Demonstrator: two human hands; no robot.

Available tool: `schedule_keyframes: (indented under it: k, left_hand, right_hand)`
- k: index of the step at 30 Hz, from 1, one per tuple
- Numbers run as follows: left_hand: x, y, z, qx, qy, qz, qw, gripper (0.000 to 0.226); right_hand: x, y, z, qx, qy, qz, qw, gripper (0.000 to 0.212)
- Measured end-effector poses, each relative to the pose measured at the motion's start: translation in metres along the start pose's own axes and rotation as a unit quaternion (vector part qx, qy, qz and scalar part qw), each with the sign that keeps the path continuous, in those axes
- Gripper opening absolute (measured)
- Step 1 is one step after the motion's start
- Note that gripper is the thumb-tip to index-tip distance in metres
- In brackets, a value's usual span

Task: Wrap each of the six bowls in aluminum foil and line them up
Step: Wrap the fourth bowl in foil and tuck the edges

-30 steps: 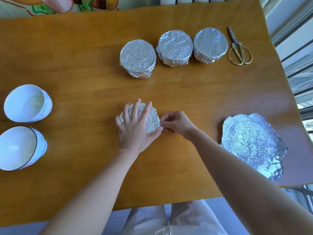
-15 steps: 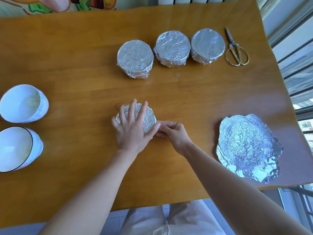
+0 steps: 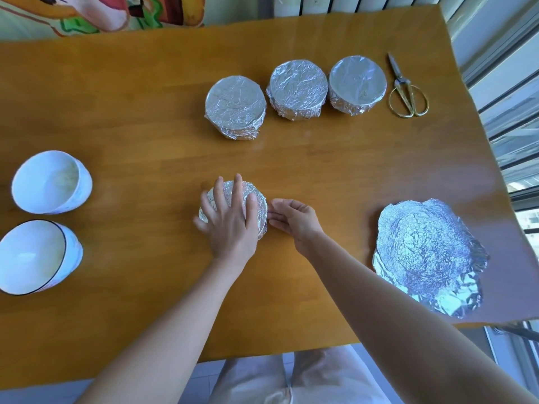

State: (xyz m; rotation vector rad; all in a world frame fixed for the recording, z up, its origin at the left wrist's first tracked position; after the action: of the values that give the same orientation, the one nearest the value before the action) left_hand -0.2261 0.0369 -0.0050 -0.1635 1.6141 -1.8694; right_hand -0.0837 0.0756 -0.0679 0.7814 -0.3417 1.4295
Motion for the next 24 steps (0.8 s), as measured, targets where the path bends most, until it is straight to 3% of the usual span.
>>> schedule_keyframes:
  k: [6, 10, 13, 17, 20, 24]
  left_hand:
    - [0.021, -0.008, 0.005, 0.009, -0.115, 0.044, 0.992, 0.064]
    - [0.038, -0.017, 0.015, -0.010, -0.148, 0.060, 0.987, 0.089]
    - [0.039, -0.028, 0.016, -0.054, -0.077, 0.033, 0.995, 0.094]
    - [0.011, -0.015, 0.009, 0.002, 0.132, -0.071, 0.989, 0.096]
    - [0.006, -0.001, 0.008, 0.030, 0.145, -0.112, 0.983, 0.104]
    - [0.010, -0.001, 0.009, -0.005, 0.146, -0.106, 0.984, 0.104]
  right_hand:
    - [0.023, 0.023, -0.003, 0.028, -0.042, 0.102, 0.994, 0.012]
    - [0.024, 0.038, -0.005, 0.064, -0.035, 0.122, 0.990, 0.013]
    - [0.021, 0.046, -0.003, 0.096, -0.026, 0.140, 0.985, 0.019]
    - [0.020, 0.040, -0.001, 0.114, -0.033, 0.129, 0.984, 0.028]
    - [0.023, 0.026, 0.000, 0.100, -0.075, 0.188, 0.974, 0.036]
    - [0.018, 0.023, -0.003, 0.137, -0.087, 0.250, 0.955, 0.034]
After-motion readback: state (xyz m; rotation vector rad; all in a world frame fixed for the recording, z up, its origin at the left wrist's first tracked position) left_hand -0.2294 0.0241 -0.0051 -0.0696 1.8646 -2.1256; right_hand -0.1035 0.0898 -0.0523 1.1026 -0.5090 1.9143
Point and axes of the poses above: each hand's wrist, its own z-axis away from the middle knuckle, its own y-axis out of the palm, x = y × z, the point moved 8 cm from there along -z, towards the middle knuckle, and after that the axes turned 1 degree about x, right-handed, at the moved point
